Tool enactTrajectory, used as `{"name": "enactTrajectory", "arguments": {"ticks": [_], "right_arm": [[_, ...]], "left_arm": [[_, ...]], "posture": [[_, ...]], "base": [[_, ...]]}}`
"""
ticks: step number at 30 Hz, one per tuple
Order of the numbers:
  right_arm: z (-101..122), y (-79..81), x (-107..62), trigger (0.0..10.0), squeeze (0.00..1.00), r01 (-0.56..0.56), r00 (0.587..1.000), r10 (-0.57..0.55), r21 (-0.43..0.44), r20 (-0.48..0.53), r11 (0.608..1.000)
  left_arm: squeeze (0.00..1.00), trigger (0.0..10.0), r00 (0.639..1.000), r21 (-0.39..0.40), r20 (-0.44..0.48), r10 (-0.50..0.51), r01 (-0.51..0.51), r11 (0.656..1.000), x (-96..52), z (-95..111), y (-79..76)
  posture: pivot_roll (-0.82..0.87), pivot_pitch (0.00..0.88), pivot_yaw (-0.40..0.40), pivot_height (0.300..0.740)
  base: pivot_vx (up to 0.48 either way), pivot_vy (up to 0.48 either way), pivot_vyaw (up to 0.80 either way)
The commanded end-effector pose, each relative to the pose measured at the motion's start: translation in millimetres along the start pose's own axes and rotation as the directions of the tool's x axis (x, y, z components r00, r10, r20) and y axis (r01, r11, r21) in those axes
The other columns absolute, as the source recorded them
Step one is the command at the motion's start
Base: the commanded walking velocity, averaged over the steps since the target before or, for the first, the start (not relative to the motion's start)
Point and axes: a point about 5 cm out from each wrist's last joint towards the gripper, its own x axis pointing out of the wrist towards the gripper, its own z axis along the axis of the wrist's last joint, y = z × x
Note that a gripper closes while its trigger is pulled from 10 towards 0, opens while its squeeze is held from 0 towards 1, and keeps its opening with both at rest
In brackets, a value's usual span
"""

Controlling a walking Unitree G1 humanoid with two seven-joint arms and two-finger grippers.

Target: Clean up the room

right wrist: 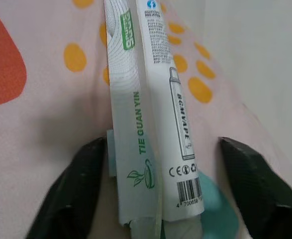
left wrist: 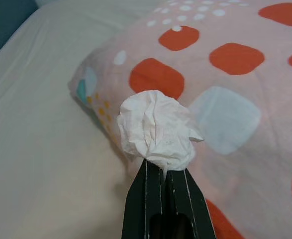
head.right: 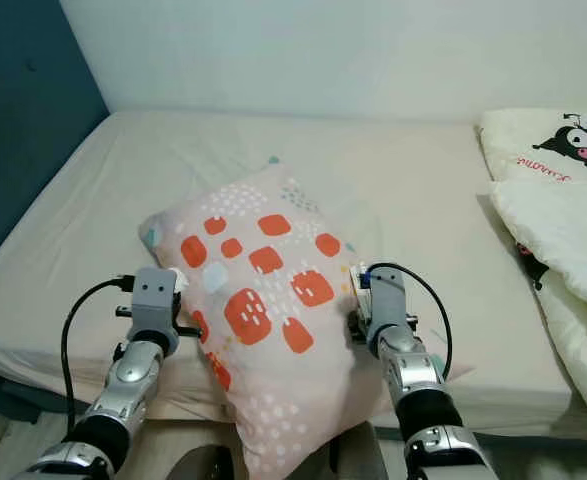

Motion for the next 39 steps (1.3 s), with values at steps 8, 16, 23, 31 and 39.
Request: {"name": "enactTrajectory", "arguments": {"ticks": [8,16,23,31,39], "right_arm": [[-4.0,7.4,-1.1,0.0,0.00,-0.098,0.992,0.090,0.081,0.092,0.992],[10.5,14.2,-2.6,0.0,0.00,-0.148,0.973,0.127,0.102,0.191,0.984],[43.0,13.1,-7.5,0.0,0.00,-0.206,0.926,0.143,0.149,0.349,0.967],[94.9,23.3,-25.5,0.0,0.00,-0.379,0.805,0.246,0.150,0.539,0.913],[93.8,24.7,-30.0,0.0,0.00,-0.393,0.790,0.264,0.128,0.553,0.910]], "left_arm": [[0.00,10.0,1.000,0.001,-0.008,0.025,-0.025,1.000,3.3,1.3,7.2],[0.00,10.0,1.000,0.005,-0.002,0.029,-0.029,1.000,5.3,4.0,8.6],[0.00,10.0,1.000,-0.055,0.004,0.024,-0.024,0.998,7.9,8.4,5.2],[0.00,10.0,1.000,-0.245,-0.009,0.022,-0.024,0.969,14.0,15.5,-0.4],[0.00,10.0,0.996,-0.154,-0.009,-0.092,0.089,0.984,19.4,26.5,-24.0]], "posture": [[-0.16,0.076,-0.009,0.625],[-0.16,0.069,-0.011,0.625],[-0.16,0.064,-0.012,0.625],[-0.17,0.057,-0.013,0.635],[-0.16,0.050,-0.002,0.665]], "base": [[0.000,0.000,0.00],[0.000,0.000,0.00],[0.000,0.000,0.00],[0.000,0.000,0.00],[-0.188,0.000,0.00]]}}
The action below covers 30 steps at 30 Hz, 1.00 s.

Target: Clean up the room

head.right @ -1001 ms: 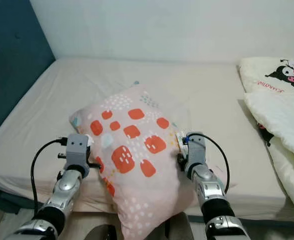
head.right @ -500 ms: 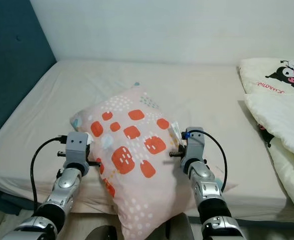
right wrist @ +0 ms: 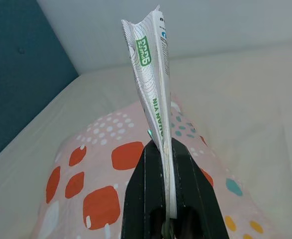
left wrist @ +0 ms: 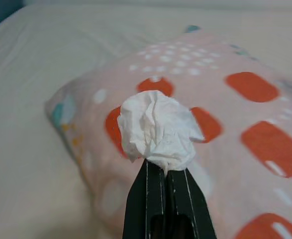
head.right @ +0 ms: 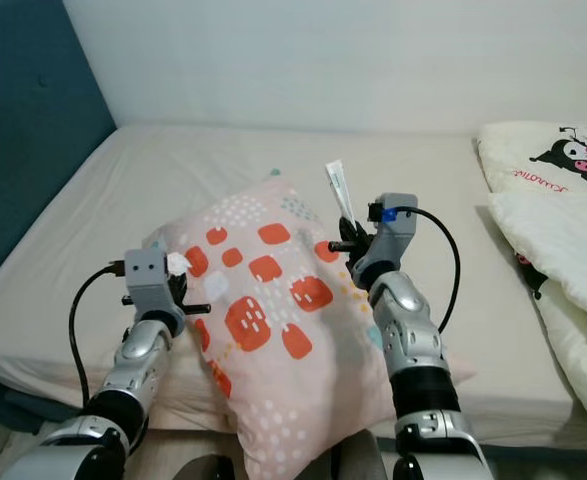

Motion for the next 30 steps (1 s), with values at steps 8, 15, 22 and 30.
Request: {"name": "enactTrajectory", "arguments": {"ticks": [8,15,22,30], "right_arm": [[-27.2,0.0,-12.3,0.0,0.00,0.009,0.996,-0.012,-0.037,-0.086,0.999],[-37.6,-0.7,-17.6,0.0,0.00,0.014,0.993,-0.019,-0.038,-0.120,0.999],[-63.4,-10.6,-32.6,0.0,0.00,0.039,0.976,-0.055,-0.079,-0.209,0.996],[-79.2,-15.9,-44.2,0.0,0.00,0.049,0.962,-0.075,-0.104,-0.264,0.993]], "left_arm": [[0.00,10.0,0.996,0.045,-0.036,-0.079,0.080,0.996,-5.7,-12.9,-11.0],[0.00,10.0,0.991,0.106,-0.103,-0.082,0.093,0.990,-14.1,-30.9,-5.8],[0.00,10.0,0.935,0.184,-0.356,-0.004,0.074,0.980,-51.7,-90.6,23.2],[0.00,10.0,0.792,0.202,-0.602,0.096,0.034,0.979,-108.3,-146.6,52.1]], "posture": [[-0.17,0.038,0.010,0.689],[-0.17,0.029,0.013,0.704],[-0.17,0.019,0.009,0.729],[-0.18,0.019,0.002,0.740]], "base": [[-0.300,0.000,0.00],[0.000,0.000,0.00],[0.000,0.000,0.00],[0.000,0.000,0.00]]}}
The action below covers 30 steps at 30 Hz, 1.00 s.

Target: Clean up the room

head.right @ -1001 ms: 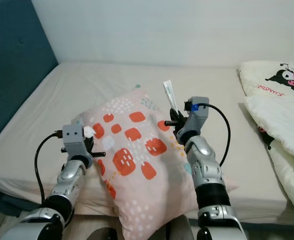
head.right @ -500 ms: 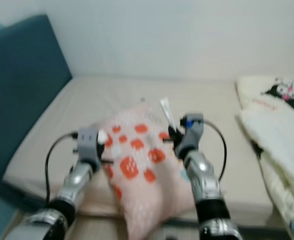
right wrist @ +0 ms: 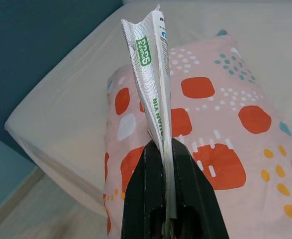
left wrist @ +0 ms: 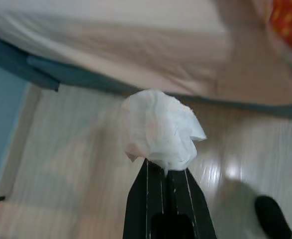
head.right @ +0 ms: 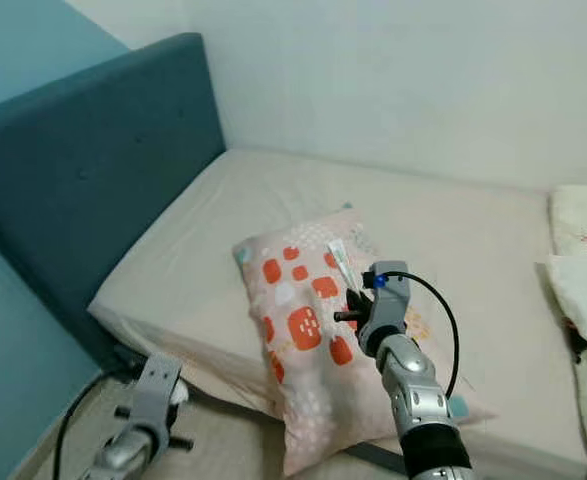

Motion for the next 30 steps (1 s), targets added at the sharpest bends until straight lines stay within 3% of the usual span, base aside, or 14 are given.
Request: {"name": "enactTrajectory", "arguments": {"ticks": [1,3,6,12,13,14,15,17,18,20,23,30], "right_arm": [[-14.3,0.5,-4.3,0.0,0.00,0.000,0.999,0.000,-0.022,-0.045,1.000],[-18.6,-0.5,-5.8,0.0,0.00,0.001,0.998,-0.003,-0.036,-0.062,0.999],[-38.6,-10.6,-12.5,0.0,0.00,0.022,0.988,-0.039,-0.118,-0.148,0.993],[-62.3,-27.1,-26.1,0.0,0.00,0.049,0.967,-0.103,-0.226,-0.234,0.973],[-67.5,-31.1,-30.7,2.5,0.00,0.062,0.963,-0.135,-0.297,-0.233,0.953],[-67.9,-31.7,-31.4,2.5,0.00,0.069,0.963,-0.151,-0.333,-0.224,0.940],[-69.4,-28.7,-31.6,10.0,0.00,0.048,0.964,-0.134,-0.348,-0.229,0.936],[-70.5,-26.4,-31.7,10.0,0.00,0.031,0.965,-0.120,-0.353,-0.234,0.935],[-73.4,-18.9,-31.9,10.0,0.00,-0.022,0.965,-0.052,-0.278,-0.255,0.960],[-74.3,-11.6,-31.5,10.0,0.00,-0.068,0.965,0.002,-0.244,-0.263,0.967],[-82.0,6.0,-28.9,10.0,0.00,-0.151,0.953,0.058,-0.299,-0.299,0.942],[-83.5,7.4,-26.1,10.0,0.00,-0.177,0.949,0.077,-0.314,-0.307,0.933]], "left_arm": [[0.00,10.0,0.993,0.001,-0.115,0.028,-0.028,1.000,-8.5,-30.1,9.6],[0.00,10.0,0.987,-0.009,-0.157,0.032,-0.034,0.999,-12.6,-42.0,10.3],[0.00,10.0,0.961,0.009,-0.277,0.027,-0.026,1.000,-26.4,-75.6,8.8],[0.00,10.0,0.938,0.024,-0.347,-0.008,0.018,1.000,-35.2,-94.2,-0.3],[0.00,10.0,0.938,0.025,-0.346,-0.026,0.037,0.999,-34.5,-93.3,-5.7],[0.00,10.0,0.939,0.026,-0.343,-0.031,0.043,0.999,-33.9,-92.2,-7.2],[0.00,10.0,0.941,0.033,-0.335,-0.037,0.051,0.998,-33.0,-90.3,-8.5],[0.00,10.0,0.943,0.037,-0.330,-0.041,0.057,0.998,-32.4,-89.1,-9.3],[0.00,10.0,0.945,0.038,-0.324,-0.046,0.062,0.997,-31.4,-87.2,-10.4],[0.00,10.0,0.947,0.040,-0.318,-0.052,0.068,0.997,-30.4,-85.3,-11.4],[0.00,10.0,0.956,0.064,-0.286,-0.064,0.086,0.994,-26.5,-77.1,-14.0],[0.00,10.0,0.955,0.114,-0.287,-0.077,0.114,0.987,-24.7,-73.8,-16.7]], "posture": [[-0.18,0.019,0.001,0.740],[-0.18,0.019,0.000,0.740],[-0.18,0.019,-0.004,0.740],[-0.19,0.016,-0.006,0.740],[-0.19,0.015,-0.006,0.740],[-0.19,0.015,-0.007,0.740],[-0.19,0.014,-0.006,0.740],[-0.19,0.014,-0.006,0.740],[-0.19,0.012,-0.004,0.740],[-0.19,0.012,-0.002,0.740],[-0.19,0.006,-0.001,0.740],[-0.19,0.000,0.006,0.740]], "base": [[0.000,0.000,0.00],[0.000,0.000,0.00],[0.000,0.000,0.00],[0.000,0.000,0.00],[0.000,0.000,0.00],[0.000,0.000,0.00],[0.000,0.000,0.00],[0.000,0.000,0.00],[0.000,0.000,0.00],[0.000,0.000,0.40],[0.000,0.000,0.80],[0.000,0.000,0.80]]}}
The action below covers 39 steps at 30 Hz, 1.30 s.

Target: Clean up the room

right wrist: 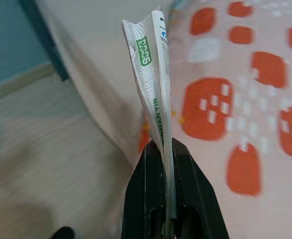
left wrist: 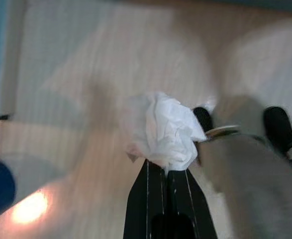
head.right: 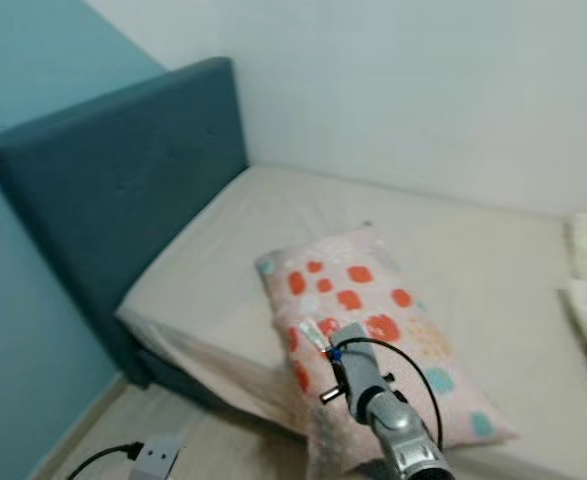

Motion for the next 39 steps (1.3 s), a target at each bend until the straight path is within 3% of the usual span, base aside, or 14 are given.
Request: {"name": "enactTrajectory", "arguments": {"ticks": [1,30,39], "right_arm": [[-2.4,-2.4,-0.3,10.0,0.00,-0.005,1.000,0.005,-0.020,-0.006,1.000],[-10.6,6.9,-0.1,10.0,0.00,-0.071,0.997,0.068,-0.094,-0.031,0.993],[-11.3,5.8,0.9,10.0,0.00,-0.071,0.997,0.069,-0.080,-0.037,0.994]], "left_arm": [[0.00,10.0,1.000,0.025,-0.003,-0.004,0.004,1.000,0.4,1.4,-0.8],[0.00,10.0,0.994,0.060,-0.087,-0.074,0.079,0.995,-6.2,-29.2,-1.7],[0.00,10.0,0.991,0.065,-0.089,-0.096,0.102,0.993,-5.0,-26.6,-13.4]], "posture": [[-0.19,0.000,0.006,0.740],[-0.15,0.012,0.008,0.740],[-0.16,0.001,0.005,0.740]], "base": [[0.000,0.000,0.80],[0.000,0.000,0.80],[0.000,0.000,0.80]]}}
